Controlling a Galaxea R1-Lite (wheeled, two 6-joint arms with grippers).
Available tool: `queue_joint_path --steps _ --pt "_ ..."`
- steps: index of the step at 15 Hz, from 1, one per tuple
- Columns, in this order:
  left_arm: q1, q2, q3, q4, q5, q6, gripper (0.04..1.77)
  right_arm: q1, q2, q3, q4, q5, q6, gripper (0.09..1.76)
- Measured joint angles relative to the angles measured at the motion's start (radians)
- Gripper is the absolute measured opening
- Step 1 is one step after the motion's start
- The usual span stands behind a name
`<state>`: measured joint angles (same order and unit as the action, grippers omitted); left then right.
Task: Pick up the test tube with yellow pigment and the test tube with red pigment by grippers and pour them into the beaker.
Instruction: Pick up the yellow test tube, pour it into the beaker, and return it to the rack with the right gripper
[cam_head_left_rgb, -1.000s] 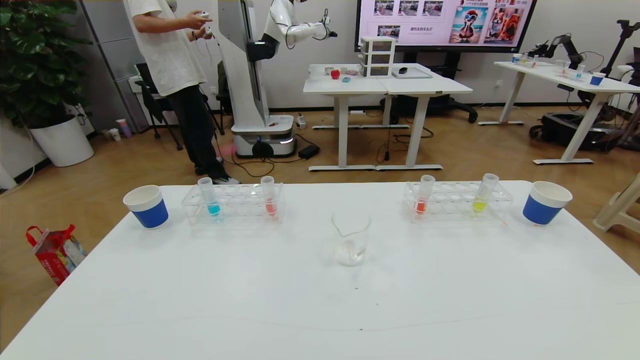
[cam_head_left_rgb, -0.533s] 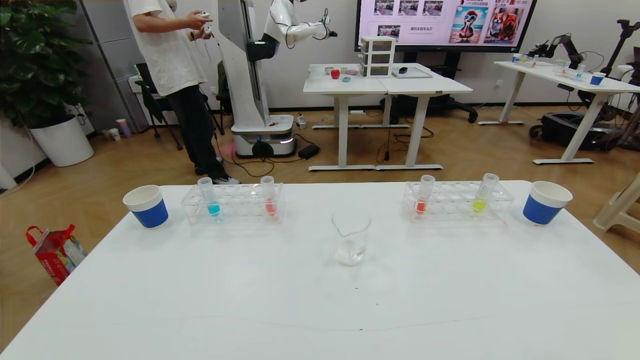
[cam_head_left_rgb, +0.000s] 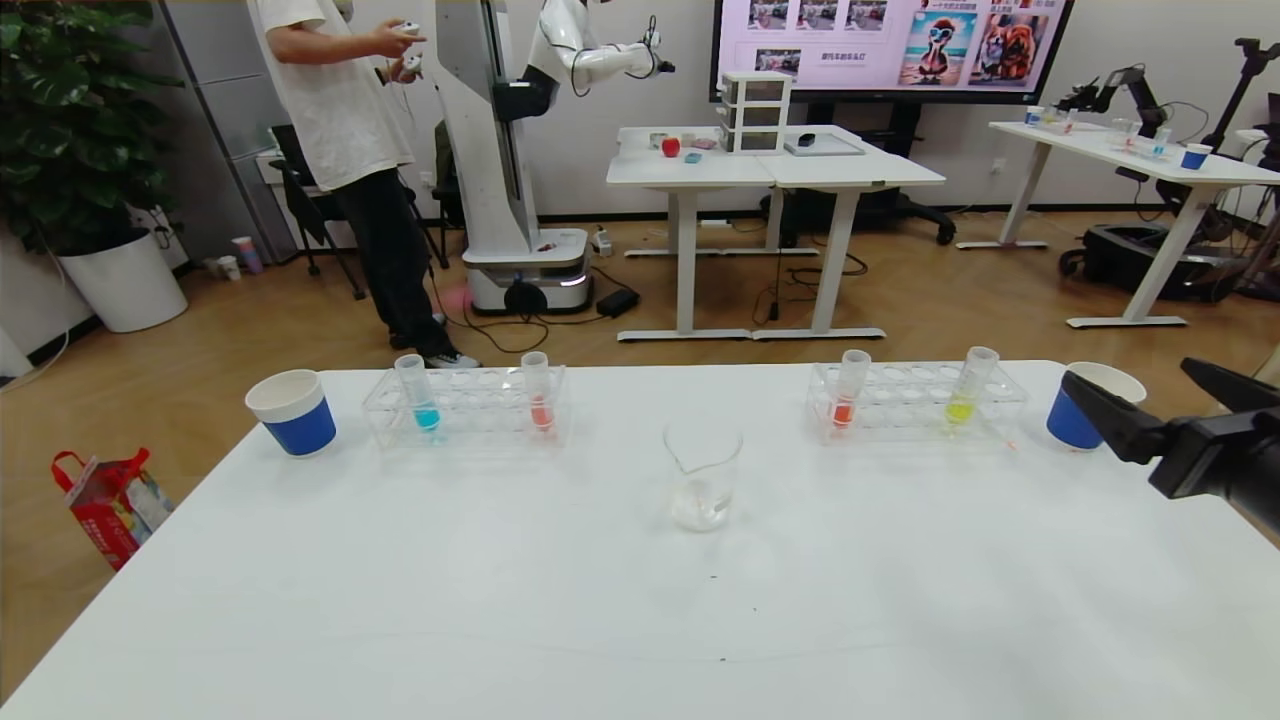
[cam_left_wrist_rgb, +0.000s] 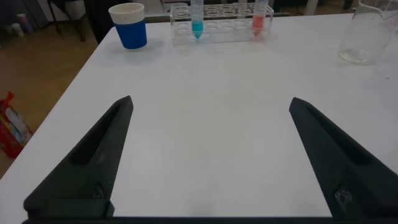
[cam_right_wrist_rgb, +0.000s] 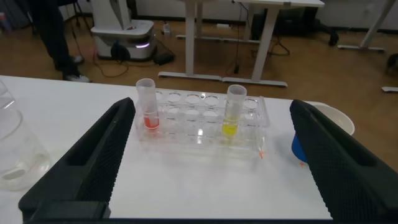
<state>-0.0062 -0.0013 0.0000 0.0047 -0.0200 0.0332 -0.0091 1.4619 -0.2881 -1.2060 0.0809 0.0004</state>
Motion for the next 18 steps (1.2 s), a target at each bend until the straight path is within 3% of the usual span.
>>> queue_joint_path --steps 3,6,18 --pt "0.0 0.0 0.0 0.0 0.0 0.0 1.75 -0.037 0.249 -0.015 -0.239 0.02 0.0 1.74" --pt "0.0 0.0 0.0 0.0 0.0 0.0 1.75 -0.065 0.462 -0.069 -0.338 0.031 -0.002 1.74" --pt "0.0 0.0 0.0 0.0 0.0 0.0 1.75 -0.088 0.835 -0.529 -0.356 0.024 -0.007 1.74"
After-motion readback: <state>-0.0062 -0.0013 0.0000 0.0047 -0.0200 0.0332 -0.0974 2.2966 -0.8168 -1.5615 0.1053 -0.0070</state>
